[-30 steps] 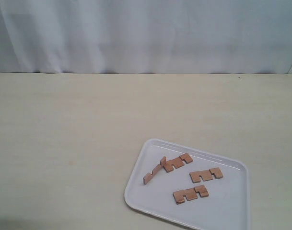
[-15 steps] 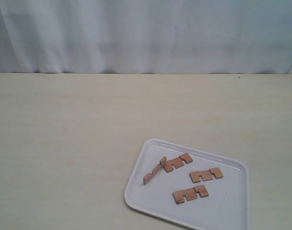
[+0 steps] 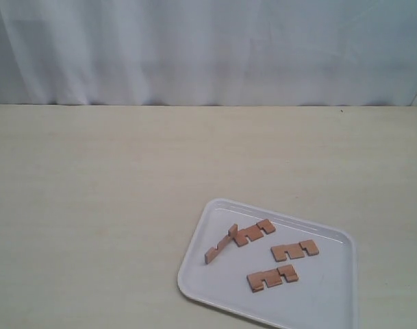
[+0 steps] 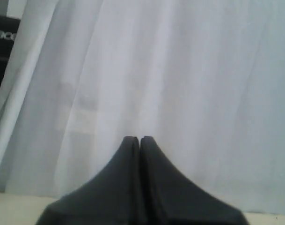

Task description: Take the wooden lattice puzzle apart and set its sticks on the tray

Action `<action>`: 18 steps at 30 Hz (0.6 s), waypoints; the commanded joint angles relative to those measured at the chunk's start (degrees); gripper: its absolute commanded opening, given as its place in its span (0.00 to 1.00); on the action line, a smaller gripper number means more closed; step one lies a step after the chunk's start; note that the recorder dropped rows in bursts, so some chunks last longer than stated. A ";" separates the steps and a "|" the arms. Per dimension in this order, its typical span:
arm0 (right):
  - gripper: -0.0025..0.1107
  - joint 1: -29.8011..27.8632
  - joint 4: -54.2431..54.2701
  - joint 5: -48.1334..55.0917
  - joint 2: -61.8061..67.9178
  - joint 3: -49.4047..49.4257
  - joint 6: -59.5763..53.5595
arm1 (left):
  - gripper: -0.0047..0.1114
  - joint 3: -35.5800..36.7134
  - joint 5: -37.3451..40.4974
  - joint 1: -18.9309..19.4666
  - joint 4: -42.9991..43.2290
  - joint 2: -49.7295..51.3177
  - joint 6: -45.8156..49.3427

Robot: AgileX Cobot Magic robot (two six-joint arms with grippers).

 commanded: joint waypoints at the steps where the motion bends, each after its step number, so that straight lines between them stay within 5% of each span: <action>1: 0.06 0.17 0.05 -0.17 -0.31 0.04 -0.37 | 0.04 7.52 -1.70 -0.06 -0.17 -0.18 0.45; 7: 0.06 0.17 0.05 -0.17 -0.31 0.04 -0.37 | 0.04 19.11 -10.70 -0.06 0.80 -0.18 -1.94; 18: 0.06 0.17 0.05 -0.17 -0.31 0.04 -0.37 | 0.04 19.11 3.20 0.07 0.42 -0.18 -1.83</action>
